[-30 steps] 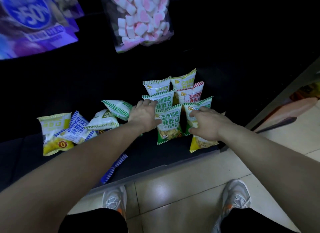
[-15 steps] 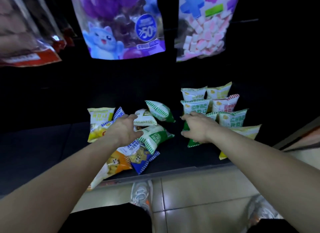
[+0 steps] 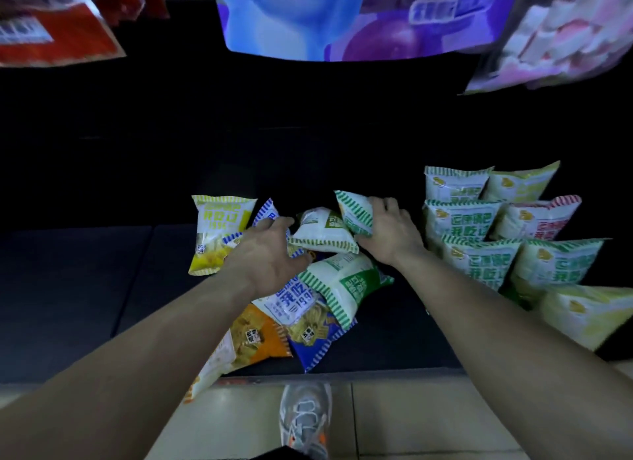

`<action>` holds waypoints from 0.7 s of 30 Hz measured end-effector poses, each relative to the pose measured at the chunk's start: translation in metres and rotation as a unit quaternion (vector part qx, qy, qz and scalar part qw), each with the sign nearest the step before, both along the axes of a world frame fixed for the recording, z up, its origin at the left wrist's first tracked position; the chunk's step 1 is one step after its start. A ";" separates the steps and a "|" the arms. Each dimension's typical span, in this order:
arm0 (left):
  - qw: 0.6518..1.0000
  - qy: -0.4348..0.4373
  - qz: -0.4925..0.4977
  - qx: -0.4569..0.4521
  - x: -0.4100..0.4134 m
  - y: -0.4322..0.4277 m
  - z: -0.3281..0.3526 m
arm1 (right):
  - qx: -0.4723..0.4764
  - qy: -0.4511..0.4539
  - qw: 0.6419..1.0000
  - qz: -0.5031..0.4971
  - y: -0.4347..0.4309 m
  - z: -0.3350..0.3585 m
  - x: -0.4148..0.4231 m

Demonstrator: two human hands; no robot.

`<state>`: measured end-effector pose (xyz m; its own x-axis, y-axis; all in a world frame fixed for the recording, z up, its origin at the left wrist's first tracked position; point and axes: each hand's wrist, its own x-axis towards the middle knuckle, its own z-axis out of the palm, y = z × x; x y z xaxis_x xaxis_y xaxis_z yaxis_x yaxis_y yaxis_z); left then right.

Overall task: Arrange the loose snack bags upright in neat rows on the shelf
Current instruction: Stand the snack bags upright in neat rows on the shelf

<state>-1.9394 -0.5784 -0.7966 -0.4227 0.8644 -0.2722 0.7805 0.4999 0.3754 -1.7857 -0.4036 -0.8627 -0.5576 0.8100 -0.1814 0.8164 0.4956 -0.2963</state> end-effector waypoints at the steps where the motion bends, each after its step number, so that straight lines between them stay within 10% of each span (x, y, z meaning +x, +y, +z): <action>1: 1.000 -0.006 0.002 -0.001 0.001 0.001 -0.002 | 0.000 0.005 1.000 -0.007 0.002 -0.005 -0.002; 21: 0.997 -0.049 -0.011 0.066 0.057 -0.019 0.085 | -0.028 0.115 0.993 0.022 -0.050 0.171 0.143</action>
